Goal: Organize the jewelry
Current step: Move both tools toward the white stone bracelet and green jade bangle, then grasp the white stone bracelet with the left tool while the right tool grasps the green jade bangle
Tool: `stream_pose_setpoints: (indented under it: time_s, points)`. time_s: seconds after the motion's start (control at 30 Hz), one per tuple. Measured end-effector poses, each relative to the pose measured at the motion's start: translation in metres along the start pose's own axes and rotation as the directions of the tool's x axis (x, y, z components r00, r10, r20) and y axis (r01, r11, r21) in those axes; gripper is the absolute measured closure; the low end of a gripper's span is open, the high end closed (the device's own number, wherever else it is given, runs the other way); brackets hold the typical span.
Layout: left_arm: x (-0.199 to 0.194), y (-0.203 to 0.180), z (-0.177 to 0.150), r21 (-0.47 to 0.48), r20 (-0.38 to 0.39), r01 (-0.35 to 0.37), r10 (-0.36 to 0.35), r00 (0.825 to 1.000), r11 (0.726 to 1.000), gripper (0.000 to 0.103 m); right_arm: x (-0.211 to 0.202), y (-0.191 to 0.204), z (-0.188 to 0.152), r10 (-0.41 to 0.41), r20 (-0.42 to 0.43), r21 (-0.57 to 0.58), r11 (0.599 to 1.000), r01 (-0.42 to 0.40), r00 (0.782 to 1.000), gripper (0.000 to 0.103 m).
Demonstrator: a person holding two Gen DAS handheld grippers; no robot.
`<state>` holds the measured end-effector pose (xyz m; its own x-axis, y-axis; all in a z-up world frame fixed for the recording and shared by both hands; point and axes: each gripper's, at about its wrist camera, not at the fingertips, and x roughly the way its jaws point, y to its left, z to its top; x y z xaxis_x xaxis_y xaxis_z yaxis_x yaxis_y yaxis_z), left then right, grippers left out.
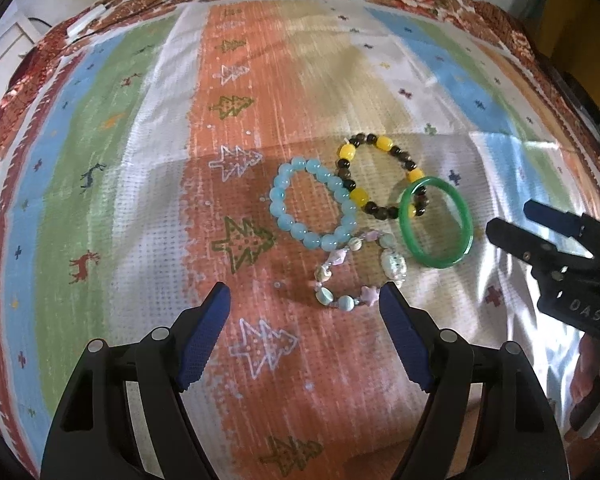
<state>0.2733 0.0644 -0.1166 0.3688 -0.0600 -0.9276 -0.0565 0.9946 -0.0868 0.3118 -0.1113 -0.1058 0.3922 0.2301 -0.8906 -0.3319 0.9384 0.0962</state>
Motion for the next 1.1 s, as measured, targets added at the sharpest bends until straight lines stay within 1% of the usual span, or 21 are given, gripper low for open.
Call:
stream_pose_setpoints:
  time_s: [0.27,0.37,0.43,0.5,0.6,0.67,0.73,0.77,0.8,0.83,0.87,0.9,0.93,0.97,1.0,1.07,1.1]
  points:
    - [0.016,0.003,0.005,0.0,-0.018,-0.001,0.001,1.0,1.0,0.027,0.018,0.003,0.008,0.004,-0.026,0.002,1.0,-0.004,1.0,0.028]
    - [0.022,0.004,0.008,-0.004,-0.029,0.001,-0.001,1.0,1.0,0.028,0.023,0.004,0.009,-0.007,-0.033,-0.001,1.0,0.007,0.999,0.028]
    - [0.025,0.005,0.009,-0.009,-0.036,0.006,-0.006,0.999,1.0,0.033,0.027,0.004,0.009,-0.021,-0.032,-0.007,1.0,0.021,0.999,0.028]
    - [0.03,0.005,0.008,-0.007,-0.05,0.008,-0.008,0.999,1.0,0.035,0.032,0.004,0.009,-0.022,-0.045,-0.01,1.0,0.022,0.999,0.028]
    - [0.034,0.0,0.006,0.038,-0.049,-0.013,0.015,0.999,0.999,0.035,0.042,-0.001,0.006,0.007,-0.079,0.026,1.0,-0.005,0.997,0.028]
    - [0.035,-0.001,0.005,0.055,-0.046,-0.026,0.029,0.999,0.998,0.038,0.044,-0.001,0.005,0.006,-0.082,0.019,1.0,-0.005,0.997,0.029]
    - [0.035,-0.001,0.004,0.066,-0.045,-0.033,0.036,0.998,0.997,0.048,0.044,0.001,0.003,-0.004,-0.084,0.006,1.0,0.005,0.996,0.03]
    - [0.035,-0.002,0.003,0.089,-0.045,-0.034,0.038,0.998,0.995,0.05,0.044,0.001,0.003,-0.013,-0.086,0.007,1.0,0.014,0.996,0.038]
    - [0.035,-0.004,0.002,0.11,-0.045,-0.031,0.036,0.998,0.993,0.058,0.044,0.0,0.003,-0.036,-0.089,0.009,0.999,0.037,0.995,0.043]
    - [0.035,-0.003,0.003,0.119,-0.047,-0.026,0.032,0.998,0.993,0.066,0.044,-0.002,0.002,-0.044,-0.089,0.018,0.999,0.046,0.995,0.051]
    - [0.035,-0.001,0.002,0.113,-0.052,-0.02,0.026,0.998,0.993,0.072,0.043,-0.006,0.003,-0.043,-0.086,0.035,0.998,0.046,0.995,0.058]
    - [0.035,0.0,0.003,0.108,-0.055,-0.017,0.024,0.998,0.994,0.084,0.042,-0.01,0.003,-0.039,-0.083,0.062,0.997,0.044,0.996,0.063]
    - [0.035,0.001,0.003,0.103,-0.06,-0.015,0.022,0.998,0.995,0.093,0.041,-0.014,0.002,-0.046,-0.081,0.076,0.996,0.052,0.996,0.074]
    - [0.034,0.005,0.003,0.096,-0.066,-0.009,0.016,0.998,0.995,0.092,0.041,-0.016,0.002,-0.046,-0.079,0.076,0.996,0.051,0.996,0.081]
    - [0.034,0.009,0.003,0.083,-0.071,0.009,-0.004,0.997,0.997,0.093,0.041,-0.017,0.001,-0.036,-0.077,0.071,0.997,0.041,0.996,0.083]
    - [0.029,0.014,0.001,0.06,-0.078,0.029,-0.024,0.997,0.998,0.093,0.04,-0.016,0.0,-0.023,-0.08,0.064,0.998,0.028,0.996,0.094]
    - [0.026,0.016,0.001,0.06,-0.079,0.03,-0.025,0.997,0.998,0.093,0.038,-0.016,-0.001,-0.019,-0.084,0.065,0.998,0.024,0.996,0.094]
